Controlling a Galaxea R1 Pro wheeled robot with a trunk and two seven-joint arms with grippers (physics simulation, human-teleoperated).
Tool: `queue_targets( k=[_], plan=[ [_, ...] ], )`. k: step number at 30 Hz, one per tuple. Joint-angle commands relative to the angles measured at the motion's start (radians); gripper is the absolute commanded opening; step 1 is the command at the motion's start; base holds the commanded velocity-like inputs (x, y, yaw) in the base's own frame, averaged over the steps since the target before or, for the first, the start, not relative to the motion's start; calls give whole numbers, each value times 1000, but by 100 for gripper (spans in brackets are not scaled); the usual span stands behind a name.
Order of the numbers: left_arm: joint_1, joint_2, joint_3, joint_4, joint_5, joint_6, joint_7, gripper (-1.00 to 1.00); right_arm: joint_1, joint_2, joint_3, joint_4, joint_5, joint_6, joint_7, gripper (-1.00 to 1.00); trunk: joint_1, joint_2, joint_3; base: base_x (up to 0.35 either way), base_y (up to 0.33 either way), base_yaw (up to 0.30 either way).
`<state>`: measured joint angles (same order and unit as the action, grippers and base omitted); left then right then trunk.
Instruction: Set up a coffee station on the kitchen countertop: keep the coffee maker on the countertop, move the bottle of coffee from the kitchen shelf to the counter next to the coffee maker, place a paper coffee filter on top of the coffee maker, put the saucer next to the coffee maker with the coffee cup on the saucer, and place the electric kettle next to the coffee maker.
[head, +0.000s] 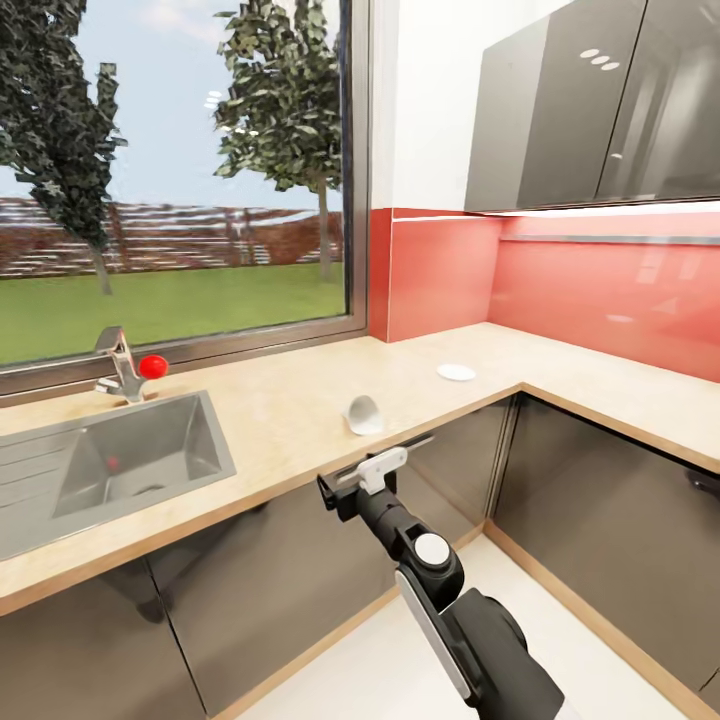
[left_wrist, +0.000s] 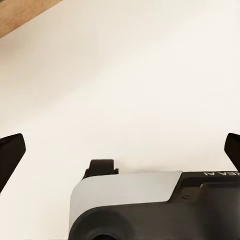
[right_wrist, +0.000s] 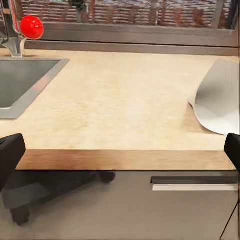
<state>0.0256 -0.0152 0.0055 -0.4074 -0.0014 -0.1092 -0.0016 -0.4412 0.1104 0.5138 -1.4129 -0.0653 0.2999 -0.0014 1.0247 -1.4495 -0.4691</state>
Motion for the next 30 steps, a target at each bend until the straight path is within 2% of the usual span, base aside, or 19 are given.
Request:
queue_targets(
  k=[1, 15, 25, 30],
  plan=[
    [0, 0, 1, -2, 0, -2, 0, 100, -1, 0, 0, -1, -7, 5, 0, 100, 0, 0, -1, 181, -135, 8],
    [0, 0, 1, 0, 0, -27, 0, 100, -1, 0, 0, -5, -7, 4, 0, 100, 0, 0, -1, 119, -78, 158],
    [0, -2, 1, 1, 0, -27, 2, 100, -1, 0, 0, -8, -7, 4, -1, 100, 0, 0, -1, 224, -211, -30],
    [0, -1, 2, 1, 0, -27, 2, 100, -1, 0, 0, -8, -6, 4, -3, 100, 0, 0, -1, 36, -34, -109]
  ],
)
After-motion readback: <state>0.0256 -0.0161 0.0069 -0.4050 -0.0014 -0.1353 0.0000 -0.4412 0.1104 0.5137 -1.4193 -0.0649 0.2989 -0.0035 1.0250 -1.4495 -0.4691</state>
